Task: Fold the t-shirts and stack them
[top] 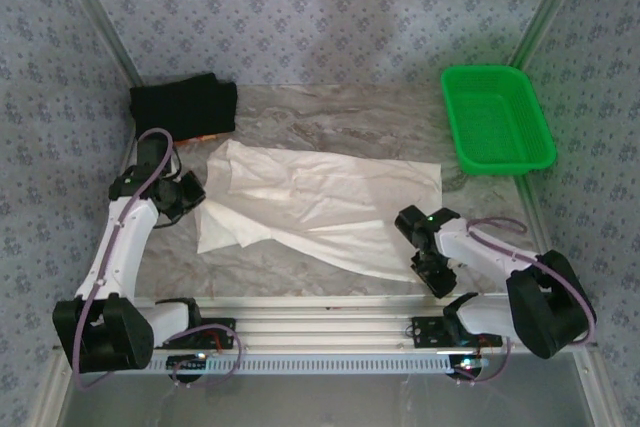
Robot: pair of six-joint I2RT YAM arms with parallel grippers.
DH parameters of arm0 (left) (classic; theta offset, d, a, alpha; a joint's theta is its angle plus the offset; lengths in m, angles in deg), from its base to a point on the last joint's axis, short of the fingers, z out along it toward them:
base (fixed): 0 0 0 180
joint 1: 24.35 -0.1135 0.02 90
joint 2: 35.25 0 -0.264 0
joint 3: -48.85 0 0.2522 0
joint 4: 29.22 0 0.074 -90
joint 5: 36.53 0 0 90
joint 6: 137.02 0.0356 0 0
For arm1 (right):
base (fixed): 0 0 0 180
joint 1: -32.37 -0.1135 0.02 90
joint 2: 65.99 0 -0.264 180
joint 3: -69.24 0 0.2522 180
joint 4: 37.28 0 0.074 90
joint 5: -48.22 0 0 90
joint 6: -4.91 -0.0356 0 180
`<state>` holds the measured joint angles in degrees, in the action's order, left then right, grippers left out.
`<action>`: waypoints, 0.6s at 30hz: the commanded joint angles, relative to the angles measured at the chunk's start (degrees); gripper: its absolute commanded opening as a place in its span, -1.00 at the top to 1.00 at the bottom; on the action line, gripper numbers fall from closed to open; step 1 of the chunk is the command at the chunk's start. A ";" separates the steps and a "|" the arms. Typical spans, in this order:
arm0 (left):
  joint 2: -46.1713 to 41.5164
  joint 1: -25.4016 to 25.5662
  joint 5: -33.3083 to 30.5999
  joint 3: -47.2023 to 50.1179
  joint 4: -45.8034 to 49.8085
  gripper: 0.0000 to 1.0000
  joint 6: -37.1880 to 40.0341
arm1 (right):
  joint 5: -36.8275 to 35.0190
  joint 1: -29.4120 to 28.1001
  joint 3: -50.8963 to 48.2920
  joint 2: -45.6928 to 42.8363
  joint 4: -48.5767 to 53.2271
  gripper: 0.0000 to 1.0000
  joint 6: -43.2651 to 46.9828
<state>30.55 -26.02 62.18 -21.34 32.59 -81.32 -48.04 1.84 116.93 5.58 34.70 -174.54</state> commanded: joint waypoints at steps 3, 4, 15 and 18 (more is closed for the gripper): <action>0.97 1.71 2.01 -0.93 -1.69 1.00 0.61 | -0.34 -1.05 -1.34 2.53 -3.10 0.03 -3.27; 1.08 2.07 2.42 -0.56 -2.03 1.00 0.47 | -0.51 -1.03 -1.33 3.21 -3.63 0.03 -3.36; -0.14 3.43 2.28 2.02 -1.82 1.00 0.89 | -0.29 -0.17 -3.08 5.62 -7.86 0.49 -3.68; -0.19 3.43 2.01 1.93 -1.75 1.00 1.08 | -0.84 0.37 -2.76 5.19 -7.56 0.85 -2.84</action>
<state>31.51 -22.83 63.31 -19.24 30.93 -81.06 -48.43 1.60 116.87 8.99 28.76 -176.81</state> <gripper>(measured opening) 0.043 0.101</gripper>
